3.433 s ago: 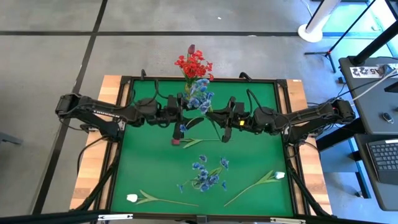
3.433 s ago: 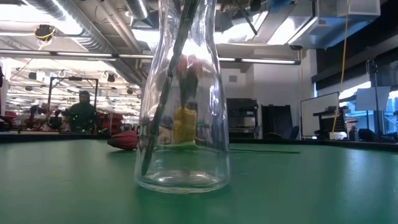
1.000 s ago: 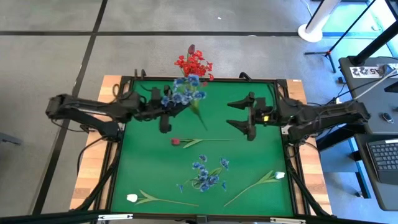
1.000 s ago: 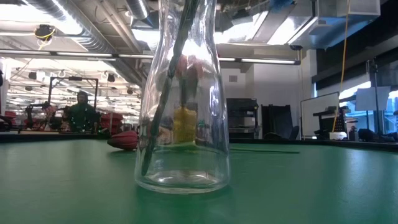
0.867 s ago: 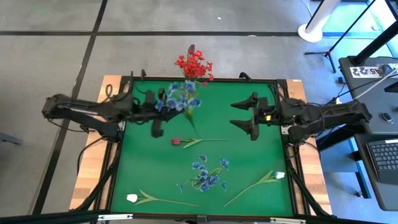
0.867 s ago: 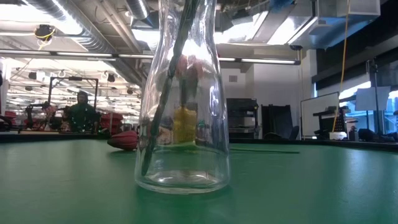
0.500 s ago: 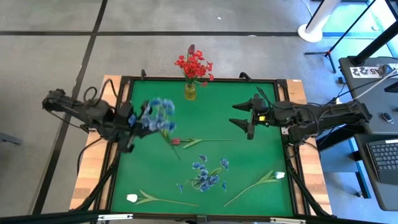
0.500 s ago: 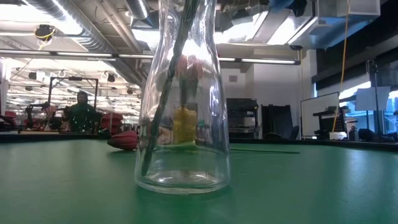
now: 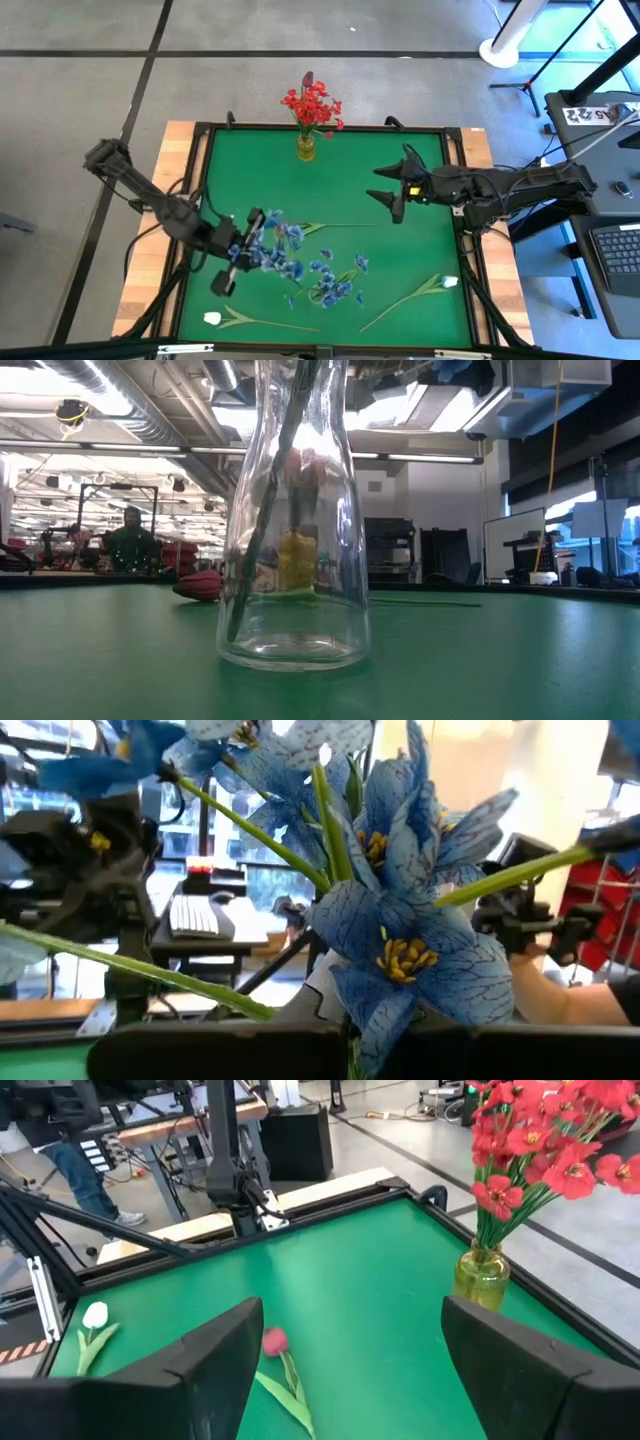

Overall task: Sort flowers into vase by color
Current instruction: Put the blue flowers into the transparent vase

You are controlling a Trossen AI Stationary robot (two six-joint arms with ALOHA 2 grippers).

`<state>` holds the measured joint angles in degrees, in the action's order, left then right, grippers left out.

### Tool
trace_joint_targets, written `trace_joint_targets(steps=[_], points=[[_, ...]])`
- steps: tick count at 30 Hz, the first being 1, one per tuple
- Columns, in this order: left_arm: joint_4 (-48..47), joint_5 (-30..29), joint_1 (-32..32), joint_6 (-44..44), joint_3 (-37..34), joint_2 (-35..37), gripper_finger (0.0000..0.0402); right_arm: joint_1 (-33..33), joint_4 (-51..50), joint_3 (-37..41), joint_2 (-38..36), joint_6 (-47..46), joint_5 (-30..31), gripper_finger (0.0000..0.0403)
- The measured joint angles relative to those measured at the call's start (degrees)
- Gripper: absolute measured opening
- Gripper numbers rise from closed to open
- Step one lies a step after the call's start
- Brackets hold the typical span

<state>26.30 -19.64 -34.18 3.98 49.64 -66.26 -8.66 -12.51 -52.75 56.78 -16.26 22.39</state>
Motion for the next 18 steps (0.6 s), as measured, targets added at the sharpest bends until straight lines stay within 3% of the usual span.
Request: trace_joint_targets(steps=[18], points=[[6.2,-0.2,0.7,-1.8,0.0,-10.7,0.0,0.0,-1.0,0.0,0.6,0.0,-0.4,0.0303]])
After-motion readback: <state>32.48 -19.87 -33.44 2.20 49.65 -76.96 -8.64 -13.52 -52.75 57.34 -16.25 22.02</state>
